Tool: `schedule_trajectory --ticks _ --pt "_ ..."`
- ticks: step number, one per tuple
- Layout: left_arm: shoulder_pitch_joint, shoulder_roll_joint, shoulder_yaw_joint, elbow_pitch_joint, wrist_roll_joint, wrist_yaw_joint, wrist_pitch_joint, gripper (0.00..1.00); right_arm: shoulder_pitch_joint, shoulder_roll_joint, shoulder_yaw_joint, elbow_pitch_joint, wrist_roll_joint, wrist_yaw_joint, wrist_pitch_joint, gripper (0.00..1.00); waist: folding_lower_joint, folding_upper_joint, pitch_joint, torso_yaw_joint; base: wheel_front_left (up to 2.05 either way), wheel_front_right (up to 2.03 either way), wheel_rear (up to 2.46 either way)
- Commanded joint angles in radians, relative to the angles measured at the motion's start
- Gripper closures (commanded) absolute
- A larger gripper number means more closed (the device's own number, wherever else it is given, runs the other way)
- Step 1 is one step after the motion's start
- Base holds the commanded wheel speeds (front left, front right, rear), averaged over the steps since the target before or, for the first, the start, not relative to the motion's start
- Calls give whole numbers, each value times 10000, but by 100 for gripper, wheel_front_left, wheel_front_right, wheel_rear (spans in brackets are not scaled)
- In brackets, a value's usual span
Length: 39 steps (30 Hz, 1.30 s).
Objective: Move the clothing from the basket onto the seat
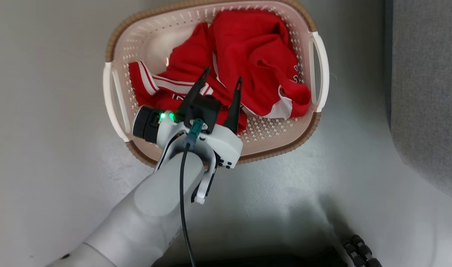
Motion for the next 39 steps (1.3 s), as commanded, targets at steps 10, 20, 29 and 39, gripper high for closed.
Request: schedule_trajectory --ticks 10,20,29,39 --pt "-1244 45 -965 1128 -2089 -871 -47 0 164 -339 18 -625 -80 42 -99 0 0 0 817 -321 0 0 0" --pt "-1973 45 -2266 2720 -4287 -209 -32 0 -219 -190 558 -780 -142 42 -99 0 0 0 881 -847 0 0 0" --pt "-2463 45 -2932 2323 -5454 48 -44 100 -392 -28 637 -606 -137 42 -99 0 0 0 855 -879 0 0 0" --pt "-1188 45 -1501 1500 -3872 -168 -46 100 -316 113 658 -189 46 42 -99 0 0 0 -538 -638 0 0 0"
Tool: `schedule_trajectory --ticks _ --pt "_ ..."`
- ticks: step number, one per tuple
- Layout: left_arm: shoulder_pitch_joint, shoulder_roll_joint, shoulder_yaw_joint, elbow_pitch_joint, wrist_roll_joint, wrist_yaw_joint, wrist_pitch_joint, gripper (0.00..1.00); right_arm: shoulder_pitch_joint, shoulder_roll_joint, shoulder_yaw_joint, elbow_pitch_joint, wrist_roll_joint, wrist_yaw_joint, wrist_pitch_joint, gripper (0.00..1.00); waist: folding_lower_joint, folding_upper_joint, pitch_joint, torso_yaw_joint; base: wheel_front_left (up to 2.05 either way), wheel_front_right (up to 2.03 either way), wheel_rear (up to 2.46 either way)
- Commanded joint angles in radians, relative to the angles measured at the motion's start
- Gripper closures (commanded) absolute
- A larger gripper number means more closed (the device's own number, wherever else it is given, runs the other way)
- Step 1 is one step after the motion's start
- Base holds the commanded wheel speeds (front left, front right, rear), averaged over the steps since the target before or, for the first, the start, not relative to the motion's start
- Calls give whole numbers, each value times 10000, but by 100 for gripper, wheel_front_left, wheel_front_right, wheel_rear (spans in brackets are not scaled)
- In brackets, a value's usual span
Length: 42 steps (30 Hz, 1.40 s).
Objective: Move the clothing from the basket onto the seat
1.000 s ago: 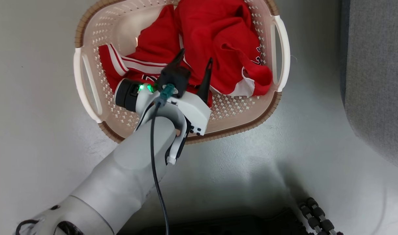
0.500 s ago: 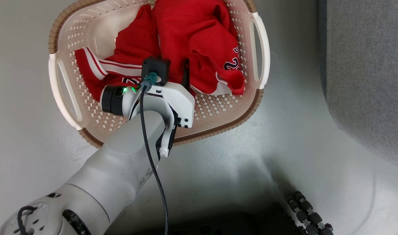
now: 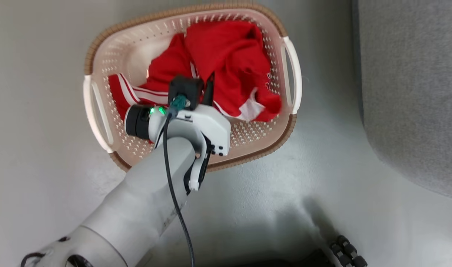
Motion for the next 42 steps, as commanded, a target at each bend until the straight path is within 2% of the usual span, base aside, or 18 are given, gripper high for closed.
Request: schedule_trajectory --ticks 1,5,7,16,28,33,35,42 --pt "355 16 261 -237 161 -43 -50 100 507 -208 84 -98 104 42 -55 0 0 0 -441 91 0 0 0" --pt "1068 16 819 -661 941 -90 -50 100 705 -160 266 125 102 42 -55 0 0 0 -1219 217 0 0 0" --pt "1770 16 1348 -1123 1744 -146 -50 100 922 -84 514 436 72 42 -55 0 0 0 -2072 352 0 0 0" --pt "3164 16 2463 -2091 3432 -511 -51 100 1530 233 1291 1162 -90 42 -55 0 0 0 -4047 711 0 0 0" --pt "4829 16 3870 -2904 5094 -1513 -51 100 2017 1092 2433 2401 -471 42 -55 0 0 0 -6348 958 0 0 0" --pt "5277 16 4480 -3221 5670 -2049 -51 100 2151 1516 2856 3057 -675 42 -55 0 0 0 -7150 1015 0 0 0" --pt "5557 27 4896 -3418 5806 -2396 -51 100 2229 1802 3117 3471 -753 42 -55 0 0 0 -7657 1057 0 0 0" --pt "5898 179 5494 -3837 6106 -2950 -51 100 2349 2222 3398 4060 -897 42 -55 0 0 0 -8264 1095 0 0 0"
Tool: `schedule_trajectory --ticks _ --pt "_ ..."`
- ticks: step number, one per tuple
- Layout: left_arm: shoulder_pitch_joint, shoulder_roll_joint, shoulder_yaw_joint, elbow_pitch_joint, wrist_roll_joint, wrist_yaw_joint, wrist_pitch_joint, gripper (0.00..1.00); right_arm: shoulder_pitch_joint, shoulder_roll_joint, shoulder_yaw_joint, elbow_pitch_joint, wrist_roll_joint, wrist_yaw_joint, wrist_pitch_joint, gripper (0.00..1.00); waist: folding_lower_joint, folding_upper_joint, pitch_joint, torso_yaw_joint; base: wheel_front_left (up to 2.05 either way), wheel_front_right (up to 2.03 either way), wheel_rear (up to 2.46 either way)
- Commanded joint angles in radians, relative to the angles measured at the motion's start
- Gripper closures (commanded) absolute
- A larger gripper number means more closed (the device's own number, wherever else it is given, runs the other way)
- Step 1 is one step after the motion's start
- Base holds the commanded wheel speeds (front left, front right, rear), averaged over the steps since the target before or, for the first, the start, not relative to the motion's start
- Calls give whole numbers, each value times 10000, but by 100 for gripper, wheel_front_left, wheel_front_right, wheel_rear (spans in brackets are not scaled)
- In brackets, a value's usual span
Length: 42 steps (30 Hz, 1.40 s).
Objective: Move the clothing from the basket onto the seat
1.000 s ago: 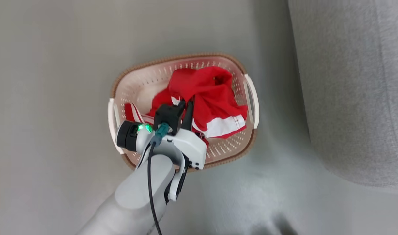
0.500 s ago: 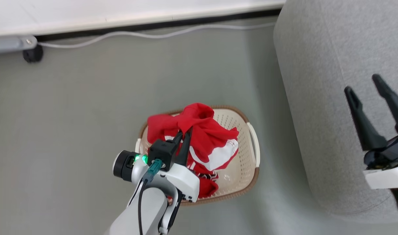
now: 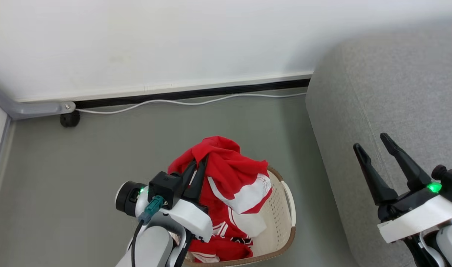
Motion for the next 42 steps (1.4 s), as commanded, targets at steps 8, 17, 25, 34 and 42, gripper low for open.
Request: schedule_trajectory --ticks 8,17,25,34,42 --pt "-110 107 599 -1319 760 -296 -55 100 289 84 315 254 -206 42 -57 0 0 -1 -441 68 0 0 0" --pt "-444 89 390 -1844 1232 -179 -55 100 -236 -251 1762 -333 -32 42 -57 0 0 -1 -353 44 0 0 0" --pt "-696 8 -38 -1907 1264 -41 -55 100 -1895 -867 4069 -1030 116 42 -57 0 0 -1 -156 149 0 0 0" --pt "-1025 -51 -829 -2235 1169 219 -55 100 -3132 -386 5402 337 -274 42 -57 0 0 -1 106 629 0 0 0" --pt "-1289 -58 -1756 -2463 711 555 -55 100 -3574 311 5703 1270 -199 42 -57 0 0 -1 274 1080 0 0 0"
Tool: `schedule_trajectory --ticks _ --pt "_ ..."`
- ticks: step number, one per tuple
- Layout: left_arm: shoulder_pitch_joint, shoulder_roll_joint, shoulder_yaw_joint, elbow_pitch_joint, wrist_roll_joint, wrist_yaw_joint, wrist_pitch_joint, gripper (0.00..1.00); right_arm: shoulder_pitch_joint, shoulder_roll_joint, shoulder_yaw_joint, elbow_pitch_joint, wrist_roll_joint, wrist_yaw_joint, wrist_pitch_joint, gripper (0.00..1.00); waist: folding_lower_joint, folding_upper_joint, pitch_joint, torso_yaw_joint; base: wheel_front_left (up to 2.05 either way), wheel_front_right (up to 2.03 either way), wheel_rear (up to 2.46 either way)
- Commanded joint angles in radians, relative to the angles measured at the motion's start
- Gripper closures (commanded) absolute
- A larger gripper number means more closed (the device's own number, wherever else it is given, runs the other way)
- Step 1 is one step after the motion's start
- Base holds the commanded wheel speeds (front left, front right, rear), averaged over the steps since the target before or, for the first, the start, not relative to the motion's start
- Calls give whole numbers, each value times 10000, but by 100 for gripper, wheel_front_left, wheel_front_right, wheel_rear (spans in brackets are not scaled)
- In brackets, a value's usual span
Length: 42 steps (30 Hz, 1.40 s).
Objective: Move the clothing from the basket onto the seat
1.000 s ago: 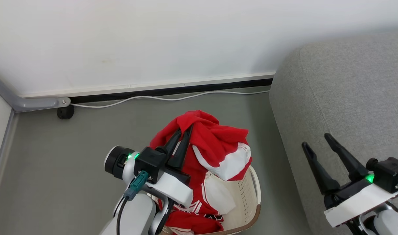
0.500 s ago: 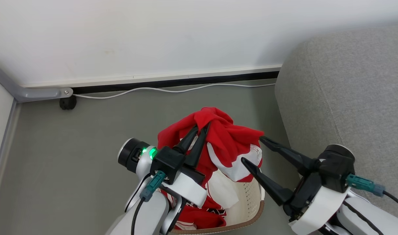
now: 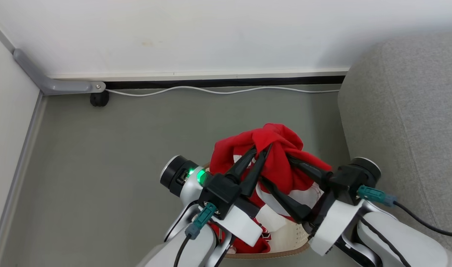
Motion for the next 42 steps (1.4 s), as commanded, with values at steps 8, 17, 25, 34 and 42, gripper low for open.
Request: schedule_trajectory --ticks 8,17,25,34,42 --pt "-656 19 -56 -90 -427 366 -51 100 -311 11 160 76 570 39 -59 100 0 0 13 130 0 0 0" --pt "-454 31 118 373 -339 -254 -51 0 189 -212 -990 -467 555 39 -59 100 0 0 -45 -312 0 0 0" --pt "-233 68 126 760 -310 -1169 -51 0 674 -450 -2304 -984 461 39 -59 100 0 0 -138 -947 0 0 0" --pt "-488 102 35 1551 -609 -2282 -51 0 708 -798 -3230 -1530 500 39 -59 100 0 0 -166 -2661 0 0 0" --pt "-924 92 -49 1974 -871 -2463 -51 0 513 -721 -3455 -1460 594 39 -59 100 0 0 -322 -4349 0 0 0"
